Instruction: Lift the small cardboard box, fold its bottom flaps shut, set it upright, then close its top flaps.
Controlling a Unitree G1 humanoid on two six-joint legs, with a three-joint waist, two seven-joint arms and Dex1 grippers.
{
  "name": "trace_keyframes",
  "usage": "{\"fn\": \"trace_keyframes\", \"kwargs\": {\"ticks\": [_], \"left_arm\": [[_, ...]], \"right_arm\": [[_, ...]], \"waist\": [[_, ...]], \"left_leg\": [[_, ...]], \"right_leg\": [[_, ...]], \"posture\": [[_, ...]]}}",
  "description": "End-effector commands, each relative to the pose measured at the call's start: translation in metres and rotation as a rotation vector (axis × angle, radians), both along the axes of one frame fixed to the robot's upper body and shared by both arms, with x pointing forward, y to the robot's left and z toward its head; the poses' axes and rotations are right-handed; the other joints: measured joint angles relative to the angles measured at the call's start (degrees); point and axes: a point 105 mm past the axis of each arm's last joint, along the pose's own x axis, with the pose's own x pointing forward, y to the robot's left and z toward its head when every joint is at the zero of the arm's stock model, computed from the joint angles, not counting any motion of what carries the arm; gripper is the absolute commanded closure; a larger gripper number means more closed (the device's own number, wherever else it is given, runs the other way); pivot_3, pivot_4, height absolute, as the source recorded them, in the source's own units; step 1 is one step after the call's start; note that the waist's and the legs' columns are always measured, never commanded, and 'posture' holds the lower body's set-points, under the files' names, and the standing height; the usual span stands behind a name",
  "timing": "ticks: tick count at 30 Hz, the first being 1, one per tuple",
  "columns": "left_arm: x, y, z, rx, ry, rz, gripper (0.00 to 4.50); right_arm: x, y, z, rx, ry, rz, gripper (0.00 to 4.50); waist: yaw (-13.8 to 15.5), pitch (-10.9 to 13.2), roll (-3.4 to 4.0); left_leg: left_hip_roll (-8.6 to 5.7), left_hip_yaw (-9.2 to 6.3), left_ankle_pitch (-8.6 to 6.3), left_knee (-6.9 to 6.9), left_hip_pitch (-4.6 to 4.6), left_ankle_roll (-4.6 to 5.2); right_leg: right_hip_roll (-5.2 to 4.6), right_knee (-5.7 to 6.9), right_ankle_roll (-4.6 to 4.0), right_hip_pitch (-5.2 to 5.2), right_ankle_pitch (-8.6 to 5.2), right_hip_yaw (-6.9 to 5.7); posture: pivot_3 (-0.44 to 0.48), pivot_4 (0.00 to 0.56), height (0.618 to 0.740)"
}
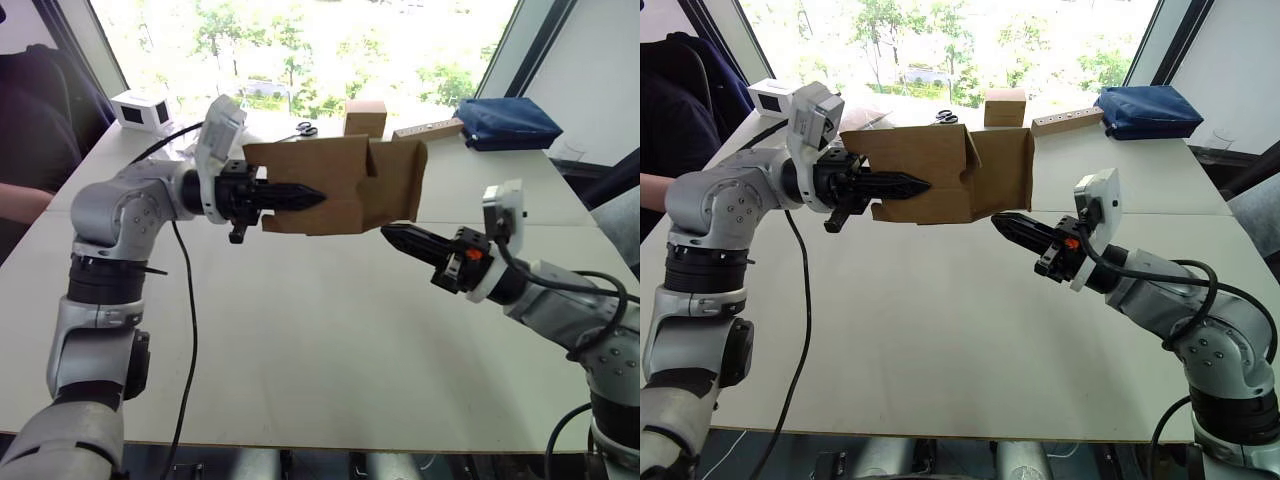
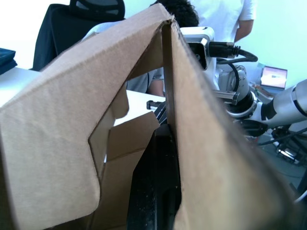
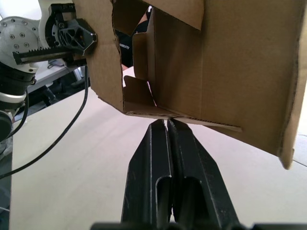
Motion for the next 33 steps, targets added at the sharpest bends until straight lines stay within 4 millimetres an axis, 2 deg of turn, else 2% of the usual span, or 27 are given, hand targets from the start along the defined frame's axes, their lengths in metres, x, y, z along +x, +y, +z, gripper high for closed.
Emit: {"fn": "trace_keyframes", "kwargs": {"ticks": [1,10,25,29,33], "left_arm": [[-0.008,-0.003,0.01,-0.012,-0.047,-0.03,4.5],[-0.012,-0.009,0.001,-0.01,-0.02,-0.053,4.5],[-0.014,-0.016,-0.001,-0.016,-0.024,-0.074,4.5],[-0.011,-0.014,-0.001,-0.011,-0.031,-0.053,4.5],[-0.006,-0.009,-0.001,-0.007,-0.036,-0.018,4.5]], "right_arm": [[-0.002,0.005,0.016,0.054,-0.054,0.026,4.45],[-0.003,0.015,0.019,0.09,-0.053,0.065,4.45],[-0.003,0.032,0.013,0.08,-0.037,0.155,4.45],[-0.003,0.029,0.014,0.071,-0.045,0.148,4.45],[-0.011,0.011,0.022,0.064,-0.046,0.129,4.45]], "waist": [[-0.02,0.0,0.0],[-0.02,0.0,0.0],[-0.04,0.0,0.0],[-0.04,0.0,0.0],[0.14,0.0,0.0]], "left_leg": [[0.0,0.0,0.0,0.0,0.0,0.0],[0.0,0.0,0.0,0.0,0.0,0.0],[0.0,0.0,0.0,0.0,0.0,0.0],[0.0,0.0,0.0,0.0,0.0,0.0],[-0.01,0.0,0.0,0.0,0.0,0.0]], "right_leg": [[0.0,0.0,0.0,0.0,0.0,0.0],[0.0,0.01,0.0,0.0,0.0,0.0],[0.0,0.02,0.0,0.0,0.0,0.0],[0.0,0.02,0.0,0.0,0.0,0.0],[-0.02,0.01,0.0,0.0,0.0,0.0]], "posture": [[0.0,0.15,0.74],[0.0,0.15,0.74],[0.0,0.15,0.74],[0.0,0.15,0.74],[0.0,0.15,0.74]]}}
